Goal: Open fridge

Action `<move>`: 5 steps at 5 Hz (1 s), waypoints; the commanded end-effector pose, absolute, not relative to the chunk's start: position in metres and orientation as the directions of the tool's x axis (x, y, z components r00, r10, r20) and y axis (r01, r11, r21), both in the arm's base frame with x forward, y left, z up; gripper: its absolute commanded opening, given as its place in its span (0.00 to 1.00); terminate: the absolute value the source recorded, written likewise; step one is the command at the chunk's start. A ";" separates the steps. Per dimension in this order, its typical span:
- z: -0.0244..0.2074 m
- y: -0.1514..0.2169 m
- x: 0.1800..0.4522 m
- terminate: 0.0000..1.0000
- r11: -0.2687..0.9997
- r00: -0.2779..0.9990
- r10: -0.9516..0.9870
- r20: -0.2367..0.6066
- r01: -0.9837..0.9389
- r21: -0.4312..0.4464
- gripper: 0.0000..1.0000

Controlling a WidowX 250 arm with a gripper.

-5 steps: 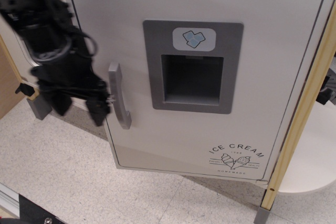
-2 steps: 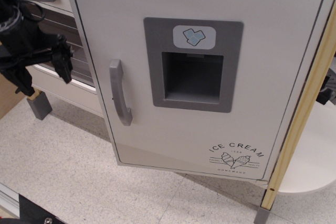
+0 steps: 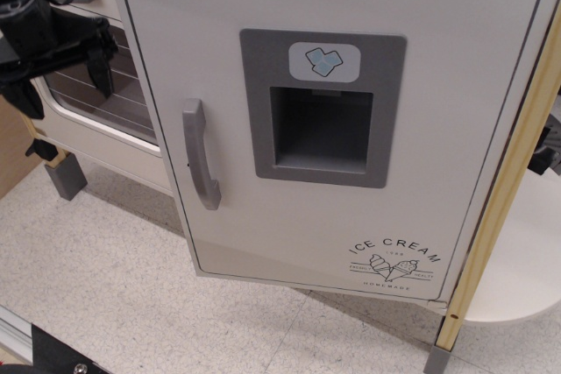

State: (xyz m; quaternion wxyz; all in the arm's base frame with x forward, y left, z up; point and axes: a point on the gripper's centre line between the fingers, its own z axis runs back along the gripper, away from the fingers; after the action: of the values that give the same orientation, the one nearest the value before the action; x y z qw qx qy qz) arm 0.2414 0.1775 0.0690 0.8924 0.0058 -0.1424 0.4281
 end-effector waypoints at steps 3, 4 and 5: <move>0.089 0.166 0.287 0.00 0.590 0.565 0.805 0.179 -0.794 -0.144 1.00; 0.087 0.154 0.271 0.00 0.660 0.645 0.751 0.146 -0.740 -0.129 1.00; 0.090 0.141 0.254 0.00 0.715 0.708 0.699 0.103 -0.687 -0.132 1.00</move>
State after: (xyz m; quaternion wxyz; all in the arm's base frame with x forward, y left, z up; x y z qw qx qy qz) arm 0.2538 0.1335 0.0700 0.9248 -0.0495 -0.0451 0.3746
